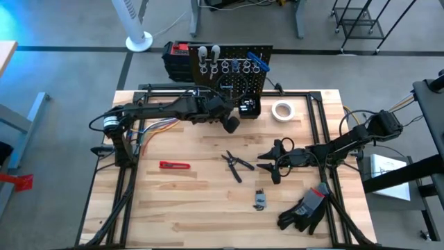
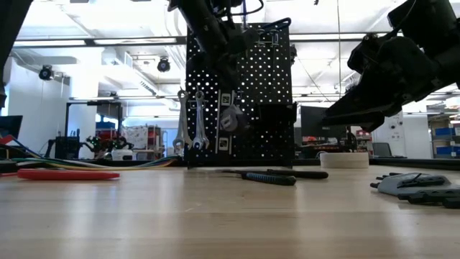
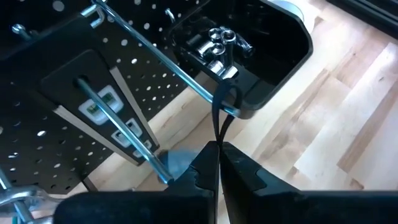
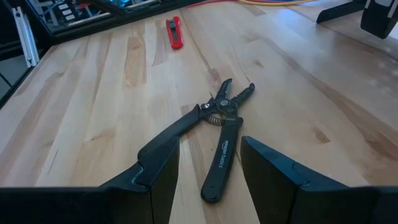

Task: Hang tools onto peg board
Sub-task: Hang the tape measure on peg board, then hang the wire cutter on the peg board

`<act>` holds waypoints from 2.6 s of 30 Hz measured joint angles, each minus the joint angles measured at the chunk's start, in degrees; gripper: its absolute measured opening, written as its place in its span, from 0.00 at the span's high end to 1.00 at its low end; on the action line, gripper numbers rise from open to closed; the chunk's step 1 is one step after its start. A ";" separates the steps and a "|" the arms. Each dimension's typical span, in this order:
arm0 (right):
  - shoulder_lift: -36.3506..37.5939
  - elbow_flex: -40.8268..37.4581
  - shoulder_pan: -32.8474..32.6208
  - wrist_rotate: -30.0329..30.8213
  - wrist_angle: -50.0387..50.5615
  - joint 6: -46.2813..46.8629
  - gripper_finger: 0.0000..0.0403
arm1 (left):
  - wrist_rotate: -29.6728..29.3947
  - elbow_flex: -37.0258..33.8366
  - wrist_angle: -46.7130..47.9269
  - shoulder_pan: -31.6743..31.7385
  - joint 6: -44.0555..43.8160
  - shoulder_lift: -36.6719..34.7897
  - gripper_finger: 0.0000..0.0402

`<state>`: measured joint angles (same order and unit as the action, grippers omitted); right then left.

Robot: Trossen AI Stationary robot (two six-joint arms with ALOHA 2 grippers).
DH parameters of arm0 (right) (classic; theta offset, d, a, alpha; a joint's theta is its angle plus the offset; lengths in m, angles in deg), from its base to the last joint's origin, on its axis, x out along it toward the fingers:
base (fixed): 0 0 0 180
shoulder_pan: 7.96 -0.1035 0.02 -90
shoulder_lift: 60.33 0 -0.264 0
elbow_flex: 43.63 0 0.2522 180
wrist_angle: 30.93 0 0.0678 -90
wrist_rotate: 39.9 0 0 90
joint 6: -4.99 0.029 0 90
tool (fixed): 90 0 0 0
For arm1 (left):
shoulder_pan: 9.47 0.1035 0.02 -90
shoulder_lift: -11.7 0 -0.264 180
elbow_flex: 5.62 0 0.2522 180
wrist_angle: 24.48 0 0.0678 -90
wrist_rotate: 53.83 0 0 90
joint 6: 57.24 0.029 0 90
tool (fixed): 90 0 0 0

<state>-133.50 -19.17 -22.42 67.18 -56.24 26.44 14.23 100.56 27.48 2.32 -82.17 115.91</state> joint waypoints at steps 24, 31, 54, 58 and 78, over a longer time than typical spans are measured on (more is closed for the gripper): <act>0.00 0.00 0.00 -0.47 -0.20 1.00 0.59 | 1.49 0.07 1.53 1.04 -0.86 0.00 0.92; 0.00 0.00 -0.04 -0.74 -0.20 1.82 0.59 | 3.33 3.98 6.20 -1.02 -0.16 0.00 0.81; -0.15 0.38 -0.28 -8.57 0.21 4.51 0.59 | -28.99 0.69 26.31 -35.76 -24.07 -3.99 0.79; -0.15 2.18 -0.28 -8.58 2.56 4.90 0.59 | -27.68 -10.74 12.39 -38.47 -23.81 -6.68 0.80; -7.04 12.30 3.34 -1.85 16.47 4.17 0.70 | -24.21 -60.02 -61.08 -38.97 -18.56 -17.32 0.81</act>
<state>-140.54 -6.86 -19.08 65.33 -39.77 30.62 -9.98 40.54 -33.60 -36.65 -100.73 98.58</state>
